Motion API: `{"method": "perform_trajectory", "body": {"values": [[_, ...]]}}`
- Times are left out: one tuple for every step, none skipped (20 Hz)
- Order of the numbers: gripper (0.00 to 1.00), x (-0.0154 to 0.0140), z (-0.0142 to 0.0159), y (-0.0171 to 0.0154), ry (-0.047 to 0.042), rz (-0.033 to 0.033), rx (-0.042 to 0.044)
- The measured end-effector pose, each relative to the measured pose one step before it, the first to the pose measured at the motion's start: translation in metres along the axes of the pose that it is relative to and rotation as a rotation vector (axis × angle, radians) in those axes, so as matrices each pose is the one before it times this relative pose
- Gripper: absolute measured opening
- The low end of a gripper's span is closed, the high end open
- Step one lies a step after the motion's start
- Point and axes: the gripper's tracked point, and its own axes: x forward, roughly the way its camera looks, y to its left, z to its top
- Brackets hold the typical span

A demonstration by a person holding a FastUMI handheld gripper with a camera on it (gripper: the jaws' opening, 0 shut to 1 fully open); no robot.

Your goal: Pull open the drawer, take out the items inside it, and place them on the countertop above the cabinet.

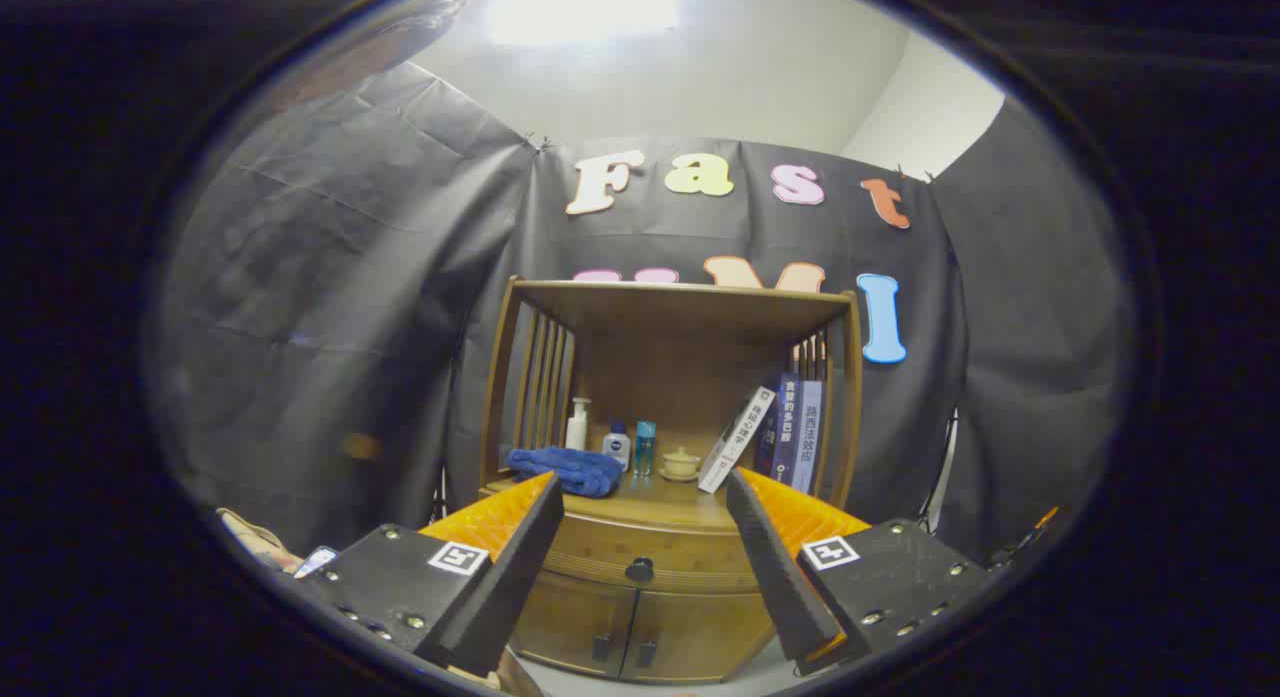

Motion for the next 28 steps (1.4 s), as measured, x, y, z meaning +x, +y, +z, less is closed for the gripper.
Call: {"method": "perform_trajectory", "body": {"values": [[0.98,-0.00145,-0.00282,-0.00184,0.00965,-0.00706,-0.00443],[0.98,-0.00114,-0.00286,-0.00192,0.01049,-0.00732,-0.00793],[0.98,-0.00107,-0.00325,-0.00103,0.00828,-0.00363,-0.0077],[0.98,-0.0007,-0.00066,0.00113,0.00213,-0.0011,-0.00496],[0.98,-0.00037,-0.00025,0.00139,-0.00032,0.0012,-0.00138],[0.98,0.00033,-0.00011,0.00173,0.00224,0.00412,0.0019],[0.98,0.00007,-0.00266,0.00145,0.00507,0.00458,0.00193],[0.98,0.0005,-0.00133,0.00061,0.00272,0.00062,-0.00016],[0.98,0.0002,-0.00005,-0.00017,0.00197,0.00176,-0.00071],[0.98,-0.00001,0.00041,0.00067,-0.00117,0.00154,-0.00051],[0.98,0.00014,0.00087,0.00144,-0.00194,0.00126,-0.001],[0.98,0.00007,-0.0003,-0.0006,-0.00108,0.00122,-0.0007],[0.98,0.00096,-0.00072,0.00072,0.00128,0.00111,0.00008],[0.98,0.00071,-0.00153,-0.00019,0.00368,-0.0003,0.00001],[0.98,0.00145,-0.00332,-0.00072,0.00534,-0.00084,-0.00034],[0.98,0.00109,-0.00215,0.00011,0.00392,-0.00051,-0.00146],[0.98,0.00253,-0.00439,-0.00035,0.00752,-0.00029,-0.00359],[0.98,0.00323,-0.0055,-0.00076,0.0091,-0.00212,-0.00598],[0.98,0.00607,-0.00619,0.0004,0.01152,0.00319,-0.00531],[0.98,0.00548,-0.00455,0.00169,0.00558,0.00562,-0.00351],[0.98,0.00871,-0.00618,0.00149,0.01015,0.00556,-0.0086],[0.98,0.01003,-0.00645,0.00057,0.00579,0.00296,-0.01279],[0.98,0.01261,-0.00698,0.00208,0.00512,0.00435,-0.01324],[0.98,0.00973,-0.00674,0.00087,0.0036,-0.00123,-0.01041],[0.98,0.0121,-0.00773,-0.00004,0.00466,-0.00618,-0.00819],[0.98,0.0131,-0.00832,0.00125,0.0048,-0.00234,-0.00247],[0.98,0.01317,-0.00905,0.00132,0.00788,-0.0009,0.00382],[0.99,0.0119,-0.00862,0.00121,0.00979,-0.00081,0.00625]]}}
